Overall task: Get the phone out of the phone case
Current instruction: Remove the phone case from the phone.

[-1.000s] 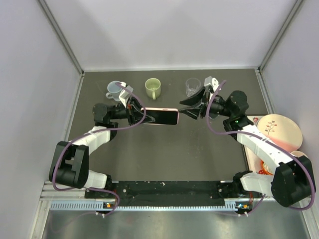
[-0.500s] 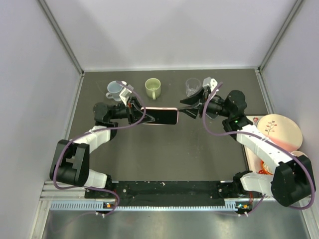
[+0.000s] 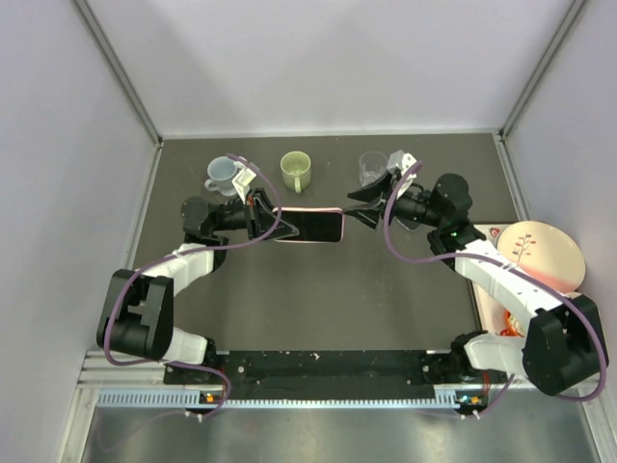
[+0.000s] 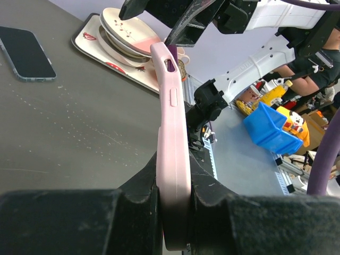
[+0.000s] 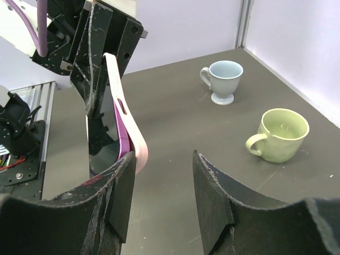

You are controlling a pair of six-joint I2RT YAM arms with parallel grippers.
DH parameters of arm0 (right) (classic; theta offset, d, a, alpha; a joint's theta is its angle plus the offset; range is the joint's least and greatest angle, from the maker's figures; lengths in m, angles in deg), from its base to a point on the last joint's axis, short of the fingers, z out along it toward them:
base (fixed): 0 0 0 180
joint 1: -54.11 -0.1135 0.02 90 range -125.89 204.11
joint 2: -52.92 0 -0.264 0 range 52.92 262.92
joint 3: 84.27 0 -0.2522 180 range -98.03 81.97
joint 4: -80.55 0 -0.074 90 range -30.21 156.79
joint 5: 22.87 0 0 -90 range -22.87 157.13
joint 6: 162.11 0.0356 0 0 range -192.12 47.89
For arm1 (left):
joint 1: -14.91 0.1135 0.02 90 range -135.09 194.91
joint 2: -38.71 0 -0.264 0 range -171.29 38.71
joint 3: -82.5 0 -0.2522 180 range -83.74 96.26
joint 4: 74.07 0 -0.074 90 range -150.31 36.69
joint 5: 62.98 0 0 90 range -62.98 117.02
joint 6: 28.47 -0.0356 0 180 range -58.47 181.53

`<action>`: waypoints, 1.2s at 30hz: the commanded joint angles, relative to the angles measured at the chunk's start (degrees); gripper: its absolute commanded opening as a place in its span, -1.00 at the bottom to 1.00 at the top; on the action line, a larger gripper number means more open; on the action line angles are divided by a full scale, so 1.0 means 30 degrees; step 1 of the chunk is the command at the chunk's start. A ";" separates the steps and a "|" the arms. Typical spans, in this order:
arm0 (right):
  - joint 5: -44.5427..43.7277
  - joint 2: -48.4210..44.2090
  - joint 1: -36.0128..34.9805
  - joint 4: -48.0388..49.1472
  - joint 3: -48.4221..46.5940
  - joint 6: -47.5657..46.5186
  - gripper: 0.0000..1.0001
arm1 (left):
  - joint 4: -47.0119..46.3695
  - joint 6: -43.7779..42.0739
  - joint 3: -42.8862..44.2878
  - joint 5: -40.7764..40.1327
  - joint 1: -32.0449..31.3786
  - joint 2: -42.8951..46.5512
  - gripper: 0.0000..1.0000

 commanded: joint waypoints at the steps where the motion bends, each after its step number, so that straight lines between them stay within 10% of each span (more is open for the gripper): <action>1: -0.1082 0.0735 -0.0184 -0.1160 -0.0531 -0.0997 -0.08 | -0.6609 0.0555 0.0642 -0.0219 -0.0259 0.0409 -1.00; 36: 0.6067 0.0996 -0.0447 -0.2010 -0.1615 0.1406 0.12 | -0.6668 -0.0148 0.0027 -0.1360 0.0590 0.1112 -1.00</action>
